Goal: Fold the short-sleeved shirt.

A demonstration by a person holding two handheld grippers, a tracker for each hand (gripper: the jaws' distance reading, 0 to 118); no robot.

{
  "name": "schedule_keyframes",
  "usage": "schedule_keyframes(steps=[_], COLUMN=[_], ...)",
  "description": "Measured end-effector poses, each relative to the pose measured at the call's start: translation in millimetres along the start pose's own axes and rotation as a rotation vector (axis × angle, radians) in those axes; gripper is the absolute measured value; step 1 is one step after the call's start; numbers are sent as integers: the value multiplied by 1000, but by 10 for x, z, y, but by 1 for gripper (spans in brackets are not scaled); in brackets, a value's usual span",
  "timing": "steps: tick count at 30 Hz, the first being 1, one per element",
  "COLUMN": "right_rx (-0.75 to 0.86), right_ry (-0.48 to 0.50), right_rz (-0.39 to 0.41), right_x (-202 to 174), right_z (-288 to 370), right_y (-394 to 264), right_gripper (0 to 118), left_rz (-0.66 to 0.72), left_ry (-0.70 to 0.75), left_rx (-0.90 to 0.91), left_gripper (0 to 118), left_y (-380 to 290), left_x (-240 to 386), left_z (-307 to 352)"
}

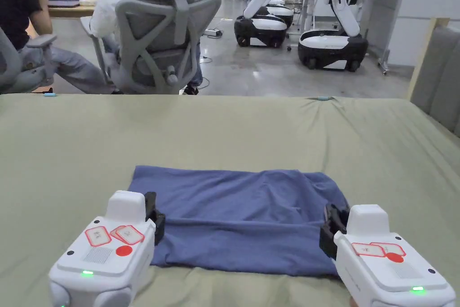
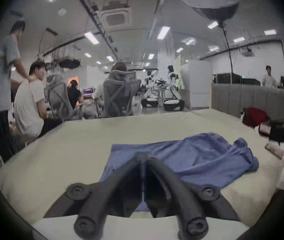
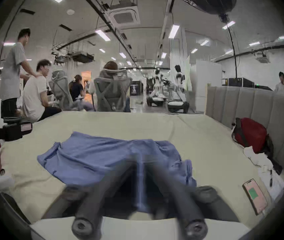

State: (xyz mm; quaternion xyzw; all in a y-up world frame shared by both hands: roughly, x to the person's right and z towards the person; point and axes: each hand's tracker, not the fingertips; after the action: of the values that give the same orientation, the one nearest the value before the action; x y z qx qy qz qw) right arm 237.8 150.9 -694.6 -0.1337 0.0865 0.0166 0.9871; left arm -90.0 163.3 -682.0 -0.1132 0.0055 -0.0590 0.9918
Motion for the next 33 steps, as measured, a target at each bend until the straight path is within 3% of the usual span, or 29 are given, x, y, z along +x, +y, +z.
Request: schedule_keyframes(steps=[3, 5, 10, 12, 18, 19, 21, 22, 25, 27, 28, 30, 32, 33], right_rx=[-10, -17, -31, -40, -66, -73, -85, -90, -113, -135, -146, -180, -197, -212], right_ry=[27, 23, 13, 7, -4, -7, -14, -20, -46, -66, -75, -100, -115, -112], right_rz=[0, 15, 14, 8, -2, -2, 0, 4, 12, 8, 8, 1, -18, -25], right_x=[-22, -34, 51, 85, 162, 181, 235, 263, 387, 490, 558, 689, 819, 882], right_z=[53, 52, 54, 25, -105, -130, -162, -170, -178, -198, -212, -255, -304, -346], right_y=[-27, -31, -33, -28, -65, -74, -95, -107, -129, -143, -158, -163, -172, -181], right_gripper=[0, 0, 0, 0, 0, 0, 0, 0, 0, 0, 0, 0, 0, 0], left_rz=[-9, -6, 289, 376, 364, 361, 342, 332, 300, 272, 247, 135, 151, 150], left_ry=[-65, -20, 126, 122, 80, 79, 64, 62, 63, 50, 10, 32, 25, 15], left_rx=[-56, -70, -332, -438, -451, -454, -494, -511, -581, -662, -719, -694, -694, -629], left_gripper=[0, 0, 0, 0, 1, 26, 91, 111, 86, 76, 64, 55, 4, 5], left_y=[18, 32, -172, -311, -475, -492, -555, -627, -752, -874, -914, -835, -697, -634], left_x=[-57, -205, -1128, -1438, -1406, -1369, -1307, -1309, -1240, -1203, -1163, -1095, -1104, -1109], left_z=[-7, -36, -368, -490, -611, -686, -870, -991, -1264, -1432, -1480, -1421, -1361, -1309])
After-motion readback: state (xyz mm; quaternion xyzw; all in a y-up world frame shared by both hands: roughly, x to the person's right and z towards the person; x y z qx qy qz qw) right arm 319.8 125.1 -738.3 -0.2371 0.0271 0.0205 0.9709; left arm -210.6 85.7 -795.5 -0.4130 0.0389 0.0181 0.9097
